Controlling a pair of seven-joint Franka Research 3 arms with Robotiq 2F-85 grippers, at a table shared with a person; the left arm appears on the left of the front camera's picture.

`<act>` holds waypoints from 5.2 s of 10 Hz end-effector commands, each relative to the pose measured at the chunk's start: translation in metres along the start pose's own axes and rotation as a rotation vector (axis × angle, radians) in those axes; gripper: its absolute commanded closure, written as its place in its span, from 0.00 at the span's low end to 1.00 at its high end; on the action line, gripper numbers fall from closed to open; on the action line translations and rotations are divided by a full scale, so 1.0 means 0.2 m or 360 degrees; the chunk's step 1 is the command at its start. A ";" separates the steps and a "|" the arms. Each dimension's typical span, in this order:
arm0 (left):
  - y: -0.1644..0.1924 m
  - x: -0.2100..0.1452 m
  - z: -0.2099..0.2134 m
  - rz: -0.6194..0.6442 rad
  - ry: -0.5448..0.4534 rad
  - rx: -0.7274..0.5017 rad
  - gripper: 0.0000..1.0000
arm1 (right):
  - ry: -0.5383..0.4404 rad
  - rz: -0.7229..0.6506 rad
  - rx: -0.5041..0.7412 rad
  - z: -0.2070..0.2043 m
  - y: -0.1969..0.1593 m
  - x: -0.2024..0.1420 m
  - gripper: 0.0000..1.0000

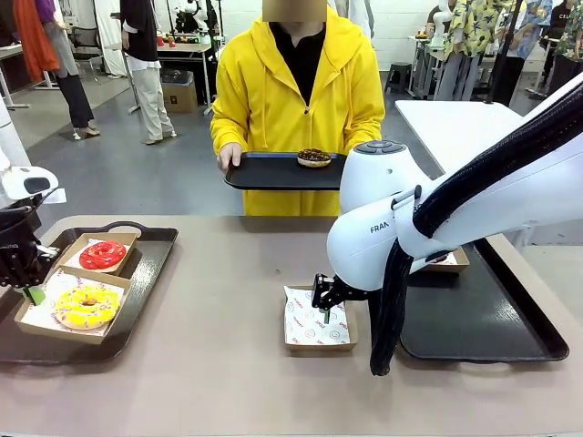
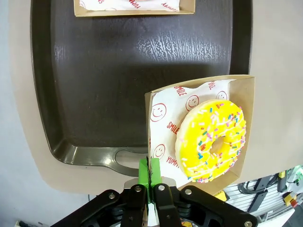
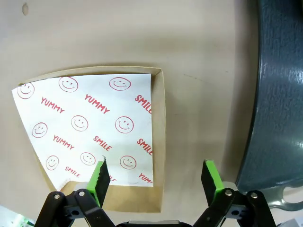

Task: Individually package the donuts and arrange them on the tray.
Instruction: Place the picked Paper togo box on the Handle tray while simultaneously picking up another Paper togo box from the table with the other hand, then place the picked Paper togo box on the Handle tray.

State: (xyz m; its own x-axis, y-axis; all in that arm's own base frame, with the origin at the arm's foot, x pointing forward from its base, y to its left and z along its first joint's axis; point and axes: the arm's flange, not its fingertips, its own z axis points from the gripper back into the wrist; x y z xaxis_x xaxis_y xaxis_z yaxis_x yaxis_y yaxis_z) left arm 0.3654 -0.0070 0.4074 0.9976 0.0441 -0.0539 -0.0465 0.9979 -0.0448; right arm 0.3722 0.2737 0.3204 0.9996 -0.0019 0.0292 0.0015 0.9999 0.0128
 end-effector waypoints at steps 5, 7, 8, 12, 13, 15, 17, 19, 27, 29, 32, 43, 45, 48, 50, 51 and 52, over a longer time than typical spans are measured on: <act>0.07 0.11 -0.12 0.0011 -0.0022 -0.0025 0.99 | -0.0014 -0.0043 0.0030 -0.06 0.02 -0.01 0.00; 0.08 0.13 -0.13 -0.0009 -0.0019 -0.0010 0.99 | -0.0038 -0.0026 0.0041 -0.06 0.02 -0.01 0.00; 0.08 0.13 -0.14 -0.0026 -0.0020 -0.0005 0.74 | -0.0066 -0.0008 0.0054 -0.06 0.02 0.00 0.28; 0.07 0.14 -0.17 -0.0041 0.0001 0.0002 0.00 | -0.0058 -0.0015 0.0068 -0.07 0.02 0.00 1.00; 0.08 0.13 -0.17 -0.0046 -0.0002 0.0000 0.00 | -0.0060 -0.0013 0.0069 -0.07 0.02 0.00 1.00; 0.08 0.13 -0.17 -0.0053 -0.0005 -0.0005 0.00 | -0.0058 -0.0015 0.0070 -0.07 0.02 -0.01 1.00; 0.08 0.12 -0.16 -0.0056 -0.0002 -0.0012 0.00 | -0.0054 -0.0024 0.0069 -0.07 0.02 -0.01 1.00; 0.08 0.11 -0.15 -0.0049 -0.0001 -0.0032 0.01 | -0.0054 -0.0031 0.0062 -0.07 0.02 -0.01 1.00; 0.60 -0.09 0.32 0.0094 -0.0175 -0.1213 0.00 | -0.0115 -0.0262 0.0025 0.53 0.07 0.24 1.00; 0.85 -0.12 0.33 0.0221 -0.0215 -0.1511 0.00 | -0.0147 -0.0257 0.0025 0.77 0.12 0.39 1.00; 1.14 -0.15 0.26 0.0357 -0.0276 -0.1711 0.00 | -0.0100 -0.0264 -0.0051 0.89 0.19 0.64 1.00; 1.37 -0.29 0.16 0.0453 -0.0295 -0.1757 0.00 | -0.0054 -0.0031 -0.0009 0.84 0.13 0.93 1.00; 1.37 -0.29 0.16 0.0453 -0.0295 -0.1757 0.00 | -0.0054 -0.0031 -0.0009 0.84 0.13 0.93 1.00; 1.37 -0.29 0.16 0.0453 -0.0295 -0.1757 0.00 | -0.0054 -0.0031 -0.0009 0.84 0.13 0.93 1.00; 1.37 -0.29 0.16 0.0453 -0.0295 -0.1757 0.00 | -0.0054 -0.0031 -0.0009 0.84 0.13 0.93 1.00; 1.37 -0.29 0.16 0.0453 -0.0295 -0.1757 0.00 | -0.0054 -0.0031 -0.0009 0.84 0.13 0.93 1.00; 1.37 -0.29 0.16 0.0453 -0.0295 -0.1757 0.00 | -0.0054 -0.0031 -0.0009 0.84 0.13 0.93 1.00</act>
State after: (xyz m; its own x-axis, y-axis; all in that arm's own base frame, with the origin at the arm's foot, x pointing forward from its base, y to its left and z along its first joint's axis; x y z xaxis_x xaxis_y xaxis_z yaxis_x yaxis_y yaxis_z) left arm 0.2986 0.2642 0.4296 0.9355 0.3473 -0.0651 -0.2016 0.3735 -0.9055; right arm 0.5555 0.2963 0.4913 0.9982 0.0006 0.0598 -0.0010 1.0000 0.0067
